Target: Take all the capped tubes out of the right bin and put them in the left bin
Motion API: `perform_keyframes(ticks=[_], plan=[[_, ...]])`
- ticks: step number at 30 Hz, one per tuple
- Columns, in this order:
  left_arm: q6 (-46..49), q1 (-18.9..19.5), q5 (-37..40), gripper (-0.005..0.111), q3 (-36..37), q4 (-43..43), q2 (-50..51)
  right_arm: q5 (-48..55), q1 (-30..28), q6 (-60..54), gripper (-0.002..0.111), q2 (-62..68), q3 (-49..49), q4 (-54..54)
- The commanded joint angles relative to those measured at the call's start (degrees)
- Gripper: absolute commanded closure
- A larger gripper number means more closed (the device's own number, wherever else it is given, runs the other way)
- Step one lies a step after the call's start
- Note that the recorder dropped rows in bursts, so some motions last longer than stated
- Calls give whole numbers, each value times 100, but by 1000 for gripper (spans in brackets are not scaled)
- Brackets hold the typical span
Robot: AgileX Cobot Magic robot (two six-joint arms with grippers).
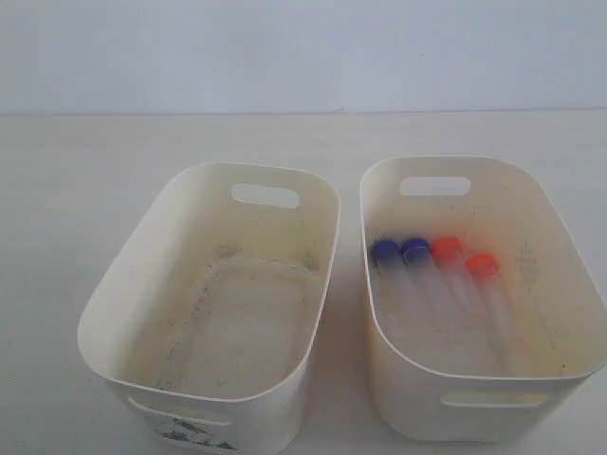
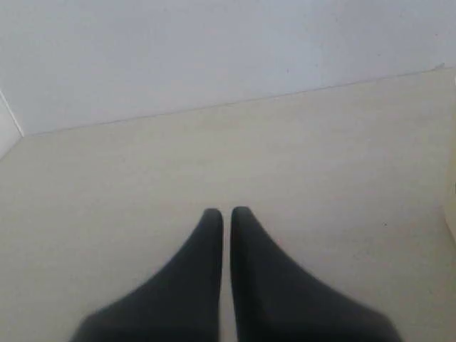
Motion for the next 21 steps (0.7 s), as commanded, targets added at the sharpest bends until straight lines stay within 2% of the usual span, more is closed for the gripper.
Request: perform_keyframes(ticks=[1, 5, 9, 16, 21], plan=[[-66, 6, -55, 102, -23, -6, -7, -51, -14, -15, 109, -25, -5, 0], [-66, 6, -55, 102, -23, -6, -7, -51, -14, -87, 109, -25, -5, -47], [-66, 6, -55, 102, -23, -6, -7, -534, -14, -839, 109, -25, -5, -481], [-66, 6, -55, 102, -23, -6, -7, -3789, -14, -1070, 109, -25, -5, -496], [-66, 6, -55, 102, -23, -6, -7, -5241, -14, -1070, 109, -25, -5, -496]])
